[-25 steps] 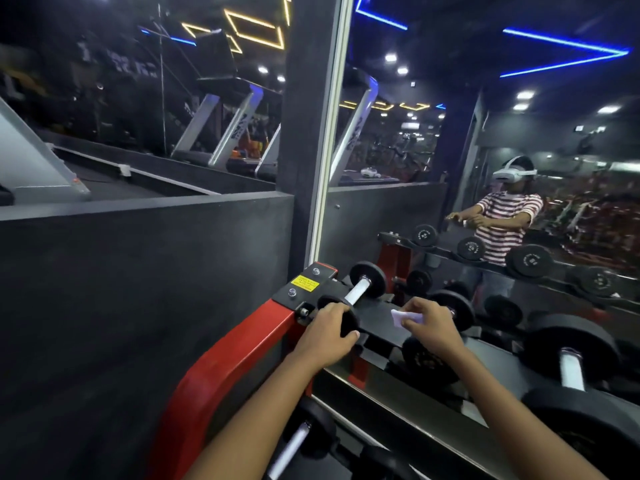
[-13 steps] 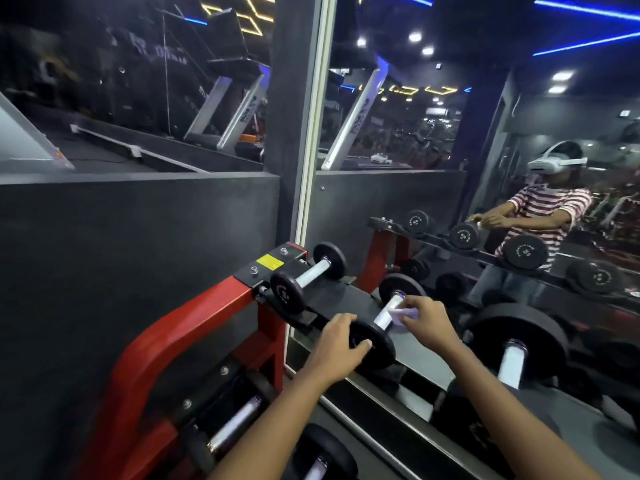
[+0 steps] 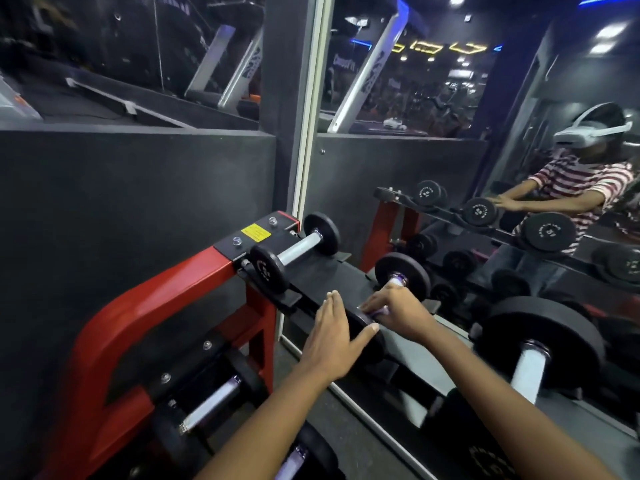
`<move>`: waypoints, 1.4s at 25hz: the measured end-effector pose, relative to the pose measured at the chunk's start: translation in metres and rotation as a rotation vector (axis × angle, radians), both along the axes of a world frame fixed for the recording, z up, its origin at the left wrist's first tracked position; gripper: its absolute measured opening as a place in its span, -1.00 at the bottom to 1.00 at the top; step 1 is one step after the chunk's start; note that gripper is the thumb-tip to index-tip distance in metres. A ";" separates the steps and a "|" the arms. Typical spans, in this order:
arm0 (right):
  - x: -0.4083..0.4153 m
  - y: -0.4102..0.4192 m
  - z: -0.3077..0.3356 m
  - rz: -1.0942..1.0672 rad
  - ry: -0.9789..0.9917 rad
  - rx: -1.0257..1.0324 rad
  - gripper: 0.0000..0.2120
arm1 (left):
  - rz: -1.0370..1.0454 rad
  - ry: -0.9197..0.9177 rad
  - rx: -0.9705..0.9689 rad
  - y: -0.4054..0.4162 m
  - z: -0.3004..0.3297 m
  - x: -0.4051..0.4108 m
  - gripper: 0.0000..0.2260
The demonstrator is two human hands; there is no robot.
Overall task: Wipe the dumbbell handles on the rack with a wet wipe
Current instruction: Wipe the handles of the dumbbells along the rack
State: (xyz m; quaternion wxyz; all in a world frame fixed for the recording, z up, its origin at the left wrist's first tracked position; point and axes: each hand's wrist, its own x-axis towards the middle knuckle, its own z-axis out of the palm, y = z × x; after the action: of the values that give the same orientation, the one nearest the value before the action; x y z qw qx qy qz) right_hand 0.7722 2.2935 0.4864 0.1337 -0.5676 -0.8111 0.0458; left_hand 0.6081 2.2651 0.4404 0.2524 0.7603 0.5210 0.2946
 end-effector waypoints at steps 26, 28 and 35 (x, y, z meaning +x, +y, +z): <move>-0.005 0.002 0.014 0.052 -0.154 0.057 -0.83 | 0.006 0.101 0.078 -0.003 0.005 -0.002 -0.18; -0.017 0.008 0.020 0.123 -0.240 -0.064 -0.82 | 0.002 0.113 0.093 -0.003 0.005 -0.002 -0.19; 0.001 0.037 0.031 -0.037 -0.477 -0.114 -0.56 | 0.004 0.099 0.047 -0.003 0.004 -0.002 -0.14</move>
State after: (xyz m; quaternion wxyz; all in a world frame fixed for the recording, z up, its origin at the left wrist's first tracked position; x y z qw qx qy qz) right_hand 0.7729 2.3305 0.5178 -0.0930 -0.5837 -0.8052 -0.0466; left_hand 0.6060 2.2623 0.4447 0.2080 0.7786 0.5273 0.2691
